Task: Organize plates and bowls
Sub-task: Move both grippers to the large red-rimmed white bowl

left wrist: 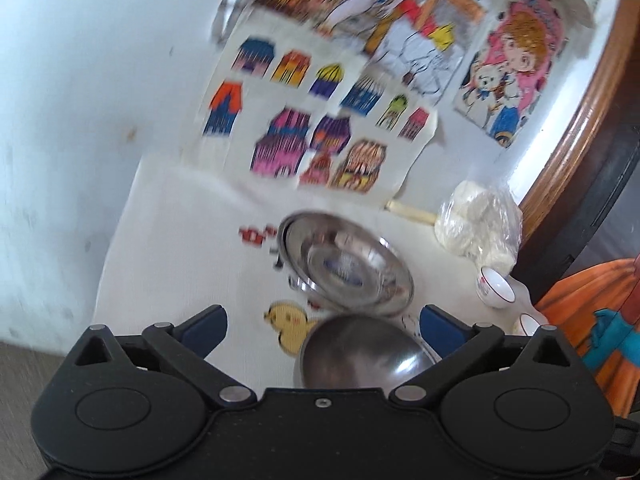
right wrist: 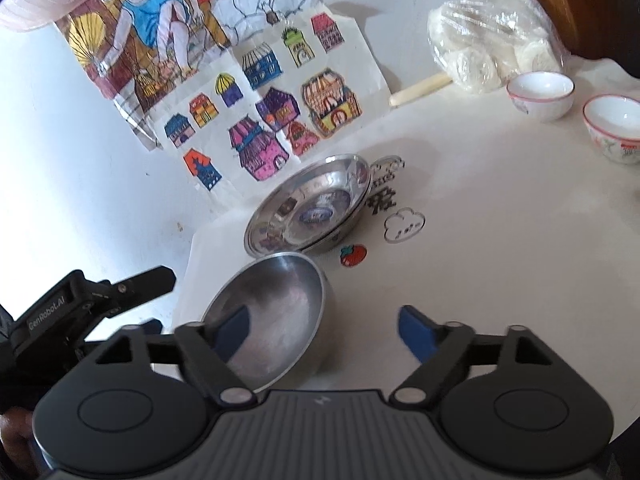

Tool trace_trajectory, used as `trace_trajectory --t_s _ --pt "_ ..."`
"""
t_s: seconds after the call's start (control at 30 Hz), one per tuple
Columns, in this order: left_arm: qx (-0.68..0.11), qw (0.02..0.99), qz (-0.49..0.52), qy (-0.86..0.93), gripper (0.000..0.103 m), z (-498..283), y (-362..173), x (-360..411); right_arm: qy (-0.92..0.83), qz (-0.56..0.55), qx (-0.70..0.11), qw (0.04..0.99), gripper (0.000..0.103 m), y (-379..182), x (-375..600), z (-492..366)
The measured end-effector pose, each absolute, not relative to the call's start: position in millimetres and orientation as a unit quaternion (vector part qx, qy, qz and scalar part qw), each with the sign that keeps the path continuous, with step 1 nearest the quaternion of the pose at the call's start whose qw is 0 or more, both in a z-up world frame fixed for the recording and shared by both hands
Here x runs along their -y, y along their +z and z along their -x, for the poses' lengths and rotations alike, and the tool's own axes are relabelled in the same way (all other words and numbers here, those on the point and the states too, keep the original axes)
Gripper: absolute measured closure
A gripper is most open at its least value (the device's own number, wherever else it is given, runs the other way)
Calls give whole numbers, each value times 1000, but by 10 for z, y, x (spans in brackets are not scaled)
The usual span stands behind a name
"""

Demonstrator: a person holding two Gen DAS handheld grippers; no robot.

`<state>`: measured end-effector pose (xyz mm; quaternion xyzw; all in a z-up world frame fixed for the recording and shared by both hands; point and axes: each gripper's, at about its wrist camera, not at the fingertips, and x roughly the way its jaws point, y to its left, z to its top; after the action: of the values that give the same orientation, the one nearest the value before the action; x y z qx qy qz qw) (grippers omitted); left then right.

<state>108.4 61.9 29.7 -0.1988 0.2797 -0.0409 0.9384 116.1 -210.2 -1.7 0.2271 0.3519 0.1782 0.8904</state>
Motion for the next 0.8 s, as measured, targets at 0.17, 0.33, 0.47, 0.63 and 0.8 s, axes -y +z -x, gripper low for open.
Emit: trace_trajectory --t_s 0.17,0.33,0.47,0.63,0.8 --pt "-276 944 181 -27 1 -1162 384 -494 176 -227 -316 904 0 48 2229 -1121" --pt "-274 948 156 -35 1 -1265 443 -294 156 -220 -280 921 0 92 2407 -1078" --pt "-265 953 140 -51 1 -1354 525 -63 124 -220 -254 934 0 89 2609 -1035" --pt "-264 956 112 -72 1 -1489 604 341 75 -222 -219 947 0 41 2922 -984" --pt "-276 951 95 -98 1 -1621 608 812 15 -224 -200 954 0 -68 3270 -945"
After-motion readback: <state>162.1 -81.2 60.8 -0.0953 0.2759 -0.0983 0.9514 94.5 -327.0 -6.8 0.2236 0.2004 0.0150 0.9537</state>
